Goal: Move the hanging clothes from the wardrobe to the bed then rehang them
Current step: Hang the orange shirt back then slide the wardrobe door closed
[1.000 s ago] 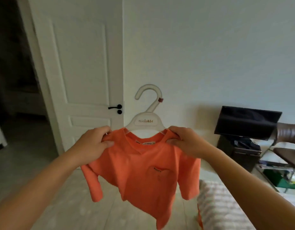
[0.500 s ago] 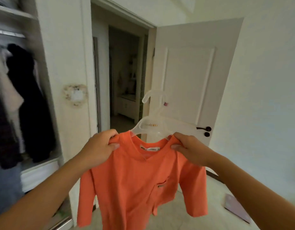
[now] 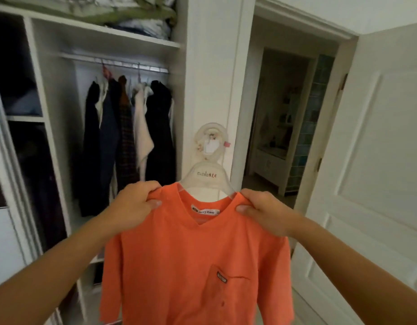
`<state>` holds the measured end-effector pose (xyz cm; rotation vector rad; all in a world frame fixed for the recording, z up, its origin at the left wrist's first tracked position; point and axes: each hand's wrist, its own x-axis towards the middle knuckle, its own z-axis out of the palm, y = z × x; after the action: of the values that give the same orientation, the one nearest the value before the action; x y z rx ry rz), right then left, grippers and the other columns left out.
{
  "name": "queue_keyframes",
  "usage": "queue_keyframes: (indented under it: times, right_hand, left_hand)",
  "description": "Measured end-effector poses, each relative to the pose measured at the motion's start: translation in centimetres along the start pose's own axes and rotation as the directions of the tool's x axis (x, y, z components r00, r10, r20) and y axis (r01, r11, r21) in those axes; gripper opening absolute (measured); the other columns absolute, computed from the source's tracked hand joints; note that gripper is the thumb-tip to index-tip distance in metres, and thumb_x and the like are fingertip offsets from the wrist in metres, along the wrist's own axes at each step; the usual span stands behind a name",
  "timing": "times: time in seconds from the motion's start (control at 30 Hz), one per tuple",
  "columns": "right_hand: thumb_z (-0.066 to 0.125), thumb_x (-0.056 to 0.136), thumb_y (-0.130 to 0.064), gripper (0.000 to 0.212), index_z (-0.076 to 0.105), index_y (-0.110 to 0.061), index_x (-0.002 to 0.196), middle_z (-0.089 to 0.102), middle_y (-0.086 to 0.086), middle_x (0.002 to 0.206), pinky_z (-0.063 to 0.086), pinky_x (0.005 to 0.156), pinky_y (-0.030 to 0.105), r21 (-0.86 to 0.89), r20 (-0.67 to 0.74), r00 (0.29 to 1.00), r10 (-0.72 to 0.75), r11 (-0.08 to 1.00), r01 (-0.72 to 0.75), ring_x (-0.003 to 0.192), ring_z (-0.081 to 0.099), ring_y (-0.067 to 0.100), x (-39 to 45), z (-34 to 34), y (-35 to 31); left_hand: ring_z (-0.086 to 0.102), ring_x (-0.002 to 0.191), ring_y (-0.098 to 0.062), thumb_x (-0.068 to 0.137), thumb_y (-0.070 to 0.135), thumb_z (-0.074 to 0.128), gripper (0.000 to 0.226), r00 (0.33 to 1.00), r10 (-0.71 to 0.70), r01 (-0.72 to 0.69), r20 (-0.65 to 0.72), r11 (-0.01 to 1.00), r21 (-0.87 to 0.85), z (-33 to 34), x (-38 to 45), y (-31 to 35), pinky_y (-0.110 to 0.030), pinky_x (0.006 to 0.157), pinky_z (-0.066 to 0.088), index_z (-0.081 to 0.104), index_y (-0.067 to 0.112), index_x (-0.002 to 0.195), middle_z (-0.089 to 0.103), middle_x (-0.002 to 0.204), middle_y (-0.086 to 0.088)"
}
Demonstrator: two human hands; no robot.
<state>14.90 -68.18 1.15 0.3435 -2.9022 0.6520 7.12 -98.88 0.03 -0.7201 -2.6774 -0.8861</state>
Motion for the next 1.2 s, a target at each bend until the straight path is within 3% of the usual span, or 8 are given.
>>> queue_keyframes:
  times: [0.17, 0.47, 0.67, 0.77, 0.87, 1.0, 1.1, 1.2]
  right_hand:
    - [0.050, 0.099, -0.034, 0.013, 0.057, -0.026, 0.105, 0.064, -0.009, 0.095, 0.054, 0.081, 0.036, -0.025, 0.023, 0.993, -0.116, 0.993, 0.116, 0.086, 0.062, 0.006, 8.2, 1.9, -2.8]
    - [0.056, 0.094, -0.037, 0.019, 0.063, -0.020, 0.092, 0.064, -0.004, 0.082, 0.051, 0.071, 0.032, -0.064, -0.046, 0.974, -0.220, 0.974, 0.217, 0.074, 0.059, 0.009, 21.3, 6.0, -11.2]
    - [0.063, 0.090, -0.033, 0.030, 0.066, -0.004, 0.083, 0.065, 0.010, 0.077, 0.049, 0.068, 0.039, -0.030, -0.109, 0.964, -0.243, 0.970, 0.242, 0.069, 0.061, 0.020, 30.1, 6.5, -18.2]
    - [0.066, 0.087, -0.030, 0.033, 0.066, 0.002, 0.080, 0.066, 0.017, 0.076, 0.049, 0.065, 0.037, 0.003, -0.150, 0.967, -0.208, 0.978, 0.210, 0.067, 0.062, 0.022, 34.8, 6.6, -20.7]
    - [0.069, 0.083, -0.028, 0.037, 0.062, 0.008, 0.076, 0.059, 0.021, 0.067, 0.042, 0.052, 0.032, 0.034, -0.184, 0.972, -0.144, 0.988, 0.153, 0.055, 0.054, 0.020, 39.3, 6.4, -23.0]
    - [0.071, 0.080, -0.019, 0.037, 0.048, -0.003, 0.056, 0.041, 0.008, 0.055, 0.032, 0.049, 0.029, 0.113, -0.215, 0.975, -0.059, 0.990, 0.085, 0.050, 0.041, 0.018, 46.1, 6.4, -25.6]
    - [0.069, 0.076, -0.011, 0.021, 0.057, 0.005, 0.066, 0.049, 0.012, 0.067, 0.039, 0.056, 0.033, 0.266, -0.203, 0.979, 0.007, 0.963, 0.048, 0.061, 0.049, 0.023, 50.9, 6.2, -27.0]
    - [0.066, 0.078, -0.002, 0.017, 0.052, -0.006, 0.069, 0.038, 0.010, 0.065, 0.040, 0.057, 0.031, 0.433, -0.197, 0.980, 0.039, 0.900, 0.051, 0.061, 0.046, 0.024, 54.8, 6.0, -28.3]
  left_hand:
    - [0.061, 0.080, -0.007, 0.089, 0.019, 0.063, 0.011, 0.994, -0.087, 0.091, -0.066, 0.995, 0.051, -2.7, 2.6, -6.5, -0.034, 0.075, 0.051, 0.062, 0.030, 0.088, 0.065, 0.084, 0.011]
    - [0.059, 0.080, -0.010, 0.088, 0.020, 0.063, 0.020, 0.984, -0.114, 0.134, -0.138, 0.980, 0.149, -9.2, 9.1, -19.5, -0.035, 0.074, 0.047, 0.052, 0.035, 0.081, 0.060, 0.083, 0.015]
    - [0.060, 0.090, -0.016, 0.089, 0.021, 0.062, 0.013, 0.966, -0.099, 0.142, -0.241, 0.975, 0.170, -14.7, 14.0, -26.3, -0.032, 0.075, 0.043, 0.056, 0.029, 0.097, 0.060, 0.090, 0.011]
    - [0.060, 0.105, -0.023, 0.090, 0.023, 0.062, 0.032, 0.931, -0.155, 0.216, -0.330, 0.964, 0.156, -16.5, 16.6, -29.0, -0.034, 0.084, 0.045, 0.054, 0.025, 0.121, 0.063, 0.113, 0.000]
    - [0.053, 0.120, -0.027, 0.091, 0.024, 0.062, 0.056, 0.920, -0.156, 0.221, -0.359, 0.964, 0.146, -17.4, 19.1, -30.6, -0.038, 0.093, 0.043, 0.039, 0.018, 0.141, 0.054, 0.134, -0.006]
    - [0.049, 0.127, -0.025, 0.095, 0.022, 0.057, 0.055, 0.918, -0.096, 0.126, -0.384, 0.990, 0.055, -17.5, 22.1, -32.5, -0.030, 0.092, 0.037, 0.034, 0.020, 0.146, 0.048, 0.141, -0.002]
    - [0.048, 0.128, -0.019, 0.097, 0.022, 0.055, 0.057, 0.929, -0.071, 0.084, -0.363, 0.996, 0.021, -17.1, 24.4, -34.3, -0.020, 0.093, 0.035, 0.030, 0.023, 0.148, 0.046, 0.144, 0.001]
    - [0.055, 0.120, -0.022, 0.095, 0.019, 0.058, 0.053, 0.943, -0.122, 0.138, -0.310, 0.990, 0.030, -17.1, 26.8, -36.3, -0.021, 0.086, 0.037, 0.036, 0.019, 0.143, 0.055, 0.133, -0.002]
